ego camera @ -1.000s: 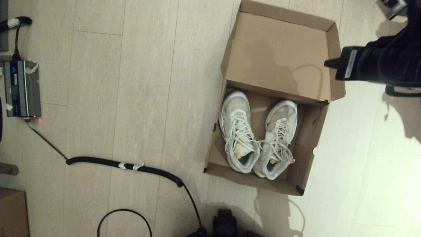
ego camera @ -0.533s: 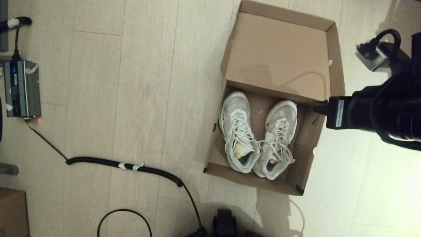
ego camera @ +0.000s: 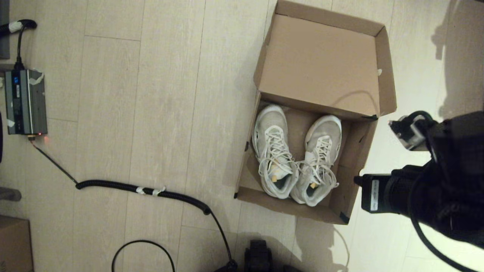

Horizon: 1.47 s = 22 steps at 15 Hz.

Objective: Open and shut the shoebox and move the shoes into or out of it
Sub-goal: Put the shoes out of the shoe box

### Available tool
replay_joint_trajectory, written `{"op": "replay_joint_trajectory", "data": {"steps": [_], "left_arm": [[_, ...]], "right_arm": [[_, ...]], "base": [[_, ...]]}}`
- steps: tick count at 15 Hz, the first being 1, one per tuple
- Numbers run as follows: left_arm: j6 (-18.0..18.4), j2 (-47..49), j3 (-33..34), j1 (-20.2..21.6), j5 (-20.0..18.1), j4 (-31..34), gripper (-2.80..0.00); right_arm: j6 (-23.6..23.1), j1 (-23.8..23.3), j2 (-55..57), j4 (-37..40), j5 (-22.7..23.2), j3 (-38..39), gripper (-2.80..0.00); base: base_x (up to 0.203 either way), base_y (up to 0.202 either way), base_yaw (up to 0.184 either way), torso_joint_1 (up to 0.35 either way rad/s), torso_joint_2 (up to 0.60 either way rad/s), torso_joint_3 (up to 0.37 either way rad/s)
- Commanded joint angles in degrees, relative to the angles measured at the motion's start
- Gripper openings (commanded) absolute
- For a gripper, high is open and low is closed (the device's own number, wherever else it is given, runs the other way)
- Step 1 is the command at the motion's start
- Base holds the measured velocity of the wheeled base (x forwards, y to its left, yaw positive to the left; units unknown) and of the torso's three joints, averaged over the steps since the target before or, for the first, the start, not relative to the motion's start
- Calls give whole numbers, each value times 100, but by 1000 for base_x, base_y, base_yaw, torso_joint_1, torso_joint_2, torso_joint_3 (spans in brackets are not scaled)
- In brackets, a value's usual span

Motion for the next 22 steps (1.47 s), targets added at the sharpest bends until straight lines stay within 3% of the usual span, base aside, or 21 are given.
{"op": "replay_joint_trajectory", "data": {"steps": [1, 5, 6, 7, 9, 12, 16, 22], "left_arm": [[-2, 26, 0, -1, 2, 2, -280], [-2, 26, 0, -1, 2, -6, -280], [-2, 26, 0, -1, 2, 1, -280], [-2, 26, 0, -1, 2, 2, -280], [-2, 26, 0, -1, 2, 2, -280], [-3, 26, 0, -1, 2, 1, -280], [-2, 26, 0, -1, 2, 2, -280], [-2, 26, 0, -1, 2, 2, -280]], "right_arm": [[229, 247, 297, -25, -63, 227, -280], [690, 444, 1314, -664, -422, 379, -280], [723, 482, 1536, -864, -463, 393, -85], [749, 566, 1749, -1018, -491, 386, 0], [748, 648, 2115, -1245, -547, 250, 0], [727, 664, 2573, -1307, -1030, -8, 0], [773, 638, 2883, -1385, -1119, -34, 0], [511, 510, 3641, -2735, -1923, -83, 0]], "base": [[0, 0, 0, 0, 0, 0], [0, 0, 0, 0, 0, 0], [0, 0, 0, 0, 0, 0], [0, 0, 0, 0, 0, 0], [0, 0, 0, 0, 0, 0], [0, 0, 0, 0, 0, 0], [0, 0, 0, 0, 0, 0], [0, 0, 0, 0, 0, 0]]}}
